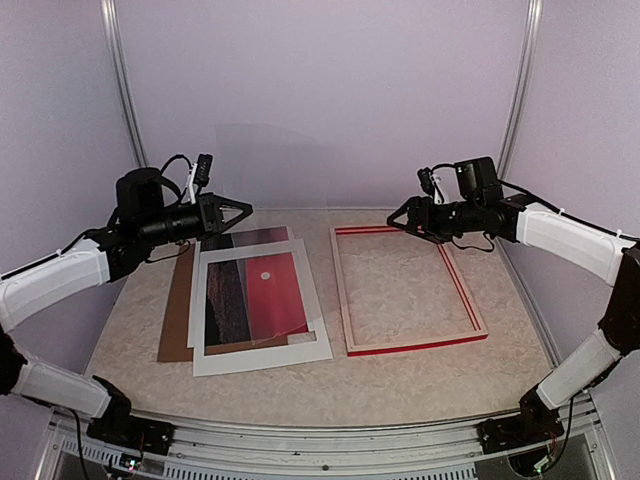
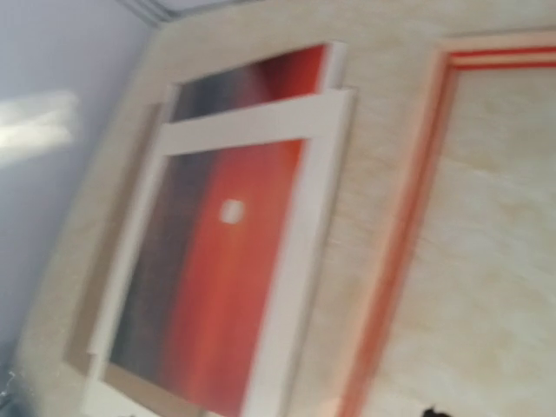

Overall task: Put the photo into the frame
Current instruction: Pass from the right arm to the left, then move the frame body to the center of the board.

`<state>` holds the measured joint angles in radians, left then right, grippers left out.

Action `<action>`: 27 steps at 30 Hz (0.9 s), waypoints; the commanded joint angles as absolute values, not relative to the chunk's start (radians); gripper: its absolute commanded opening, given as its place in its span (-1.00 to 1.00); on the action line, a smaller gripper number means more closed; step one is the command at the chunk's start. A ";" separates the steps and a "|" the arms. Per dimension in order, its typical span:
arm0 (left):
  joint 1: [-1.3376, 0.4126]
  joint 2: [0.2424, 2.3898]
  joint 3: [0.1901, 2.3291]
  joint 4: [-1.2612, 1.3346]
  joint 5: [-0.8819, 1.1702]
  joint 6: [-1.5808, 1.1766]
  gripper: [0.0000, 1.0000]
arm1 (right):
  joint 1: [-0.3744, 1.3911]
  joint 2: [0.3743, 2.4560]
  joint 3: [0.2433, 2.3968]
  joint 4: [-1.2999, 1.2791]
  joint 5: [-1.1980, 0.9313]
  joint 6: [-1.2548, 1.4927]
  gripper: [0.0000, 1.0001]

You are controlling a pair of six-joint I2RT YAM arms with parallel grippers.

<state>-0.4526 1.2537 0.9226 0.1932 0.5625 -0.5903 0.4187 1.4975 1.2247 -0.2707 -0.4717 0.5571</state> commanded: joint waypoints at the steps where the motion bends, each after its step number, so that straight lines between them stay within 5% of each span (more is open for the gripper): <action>1: -0.445 1.204 1.022 0.017 0.540 -0.601 -1.00 | 0.409 1.500 1.208 -0.379 -0.372 0.499 0.40; 27: -0.330 1.113 1.324 -0.351 0.374 -0.441 -1.00 | 0.861 1.866 1.145 -0.304 -0.214 0.565 0.46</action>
<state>-0.3370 1.1213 1.2919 -0.3321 0.4122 -0.4866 0.8112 1.8656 1.1526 -0.3206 -0.2459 0.5232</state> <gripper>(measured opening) 0.006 0.727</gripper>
